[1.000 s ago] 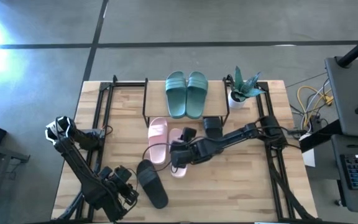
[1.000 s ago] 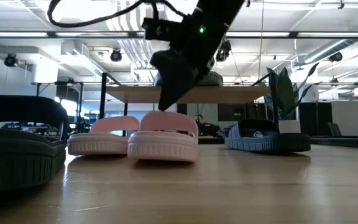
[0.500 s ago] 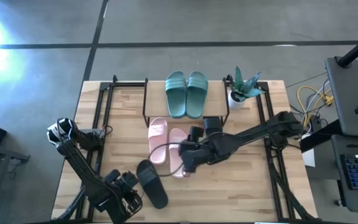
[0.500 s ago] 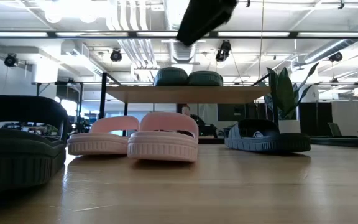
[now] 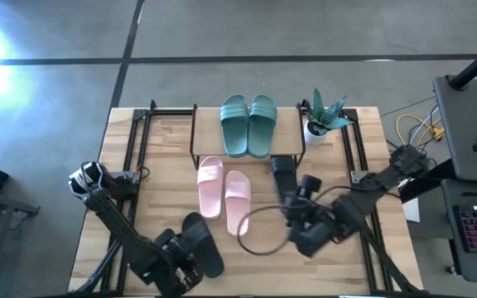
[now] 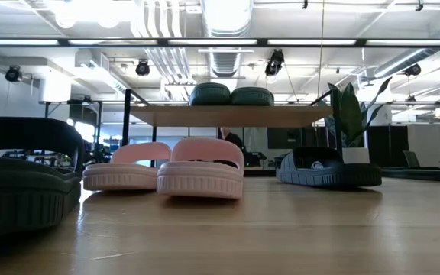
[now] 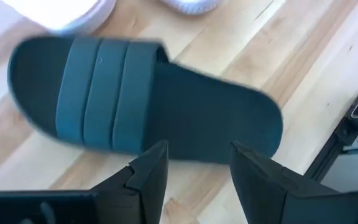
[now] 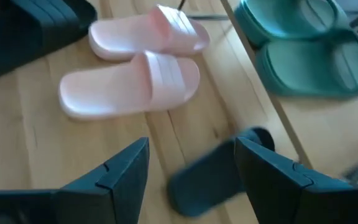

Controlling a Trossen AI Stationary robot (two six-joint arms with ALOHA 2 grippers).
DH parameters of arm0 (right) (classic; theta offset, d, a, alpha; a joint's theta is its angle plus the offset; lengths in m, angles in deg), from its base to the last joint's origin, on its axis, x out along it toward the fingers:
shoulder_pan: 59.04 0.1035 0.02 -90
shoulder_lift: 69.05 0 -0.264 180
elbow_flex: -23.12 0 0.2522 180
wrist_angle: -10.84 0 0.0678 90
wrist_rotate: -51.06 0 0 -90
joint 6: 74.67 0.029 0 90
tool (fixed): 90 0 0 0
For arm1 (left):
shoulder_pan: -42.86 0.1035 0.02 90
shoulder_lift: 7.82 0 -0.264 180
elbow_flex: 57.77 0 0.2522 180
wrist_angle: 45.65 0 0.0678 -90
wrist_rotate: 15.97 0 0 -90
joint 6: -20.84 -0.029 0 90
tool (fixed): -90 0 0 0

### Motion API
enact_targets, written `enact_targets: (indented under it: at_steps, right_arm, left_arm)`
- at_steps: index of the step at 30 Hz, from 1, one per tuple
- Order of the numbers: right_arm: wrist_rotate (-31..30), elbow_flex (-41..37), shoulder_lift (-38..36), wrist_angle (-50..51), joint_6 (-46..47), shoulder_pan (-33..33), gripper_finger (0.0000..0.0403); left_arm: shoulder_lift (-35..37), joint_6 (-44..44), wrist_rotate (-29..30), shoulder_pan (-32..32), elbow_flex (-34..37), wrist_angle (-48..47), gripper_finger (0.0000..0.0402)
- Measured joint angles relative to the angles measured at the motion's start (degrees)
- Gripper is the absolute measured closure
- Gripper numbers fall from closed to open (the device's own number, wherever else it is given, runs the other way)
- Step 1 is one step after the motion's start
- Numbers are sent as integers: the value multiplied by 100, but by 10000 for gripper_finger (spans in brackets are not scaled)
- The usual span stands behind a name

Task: Pick and place slides into the shelf
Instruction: Move the left black slide to the right of the right pink slide

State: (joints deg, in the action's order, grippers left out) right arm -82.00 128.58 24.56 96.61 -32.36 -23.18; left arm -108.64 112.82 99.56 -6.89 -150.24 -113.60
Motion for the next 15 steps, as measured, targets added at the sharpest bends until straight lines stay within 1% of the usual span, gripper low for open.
enact_targets:
  at_steps: [3,6,9,10,12,15]
  right_arm:
    - [-75,0,-42,593,739,406,175]
    - [-71,-9,-45,1250,1623,825,175]
    - [-72,-24,-25,1788,2555,1233,175]
    - [-74,-53,-23,1818,2809,1369,175]
    - [-115,-132,-25,1792,3109,1582,175]
    - [-160,-242,-9,1799,3536,1823,175]
  left_arm:
    - [-159,-582,-2,188,-321,-157,247]
    - [-461,-1098,-5,323,-863,-539,247]
    - [-848,-1179,1,346,-1586,-1336,247]
    - [-1003,-1177,1,340,-1849,-1641,247]
    - [-1312,-1155,-13,297,-2353,-2209,247]
    - [-1744,-1145,-23,225,-3046,-2738,247]
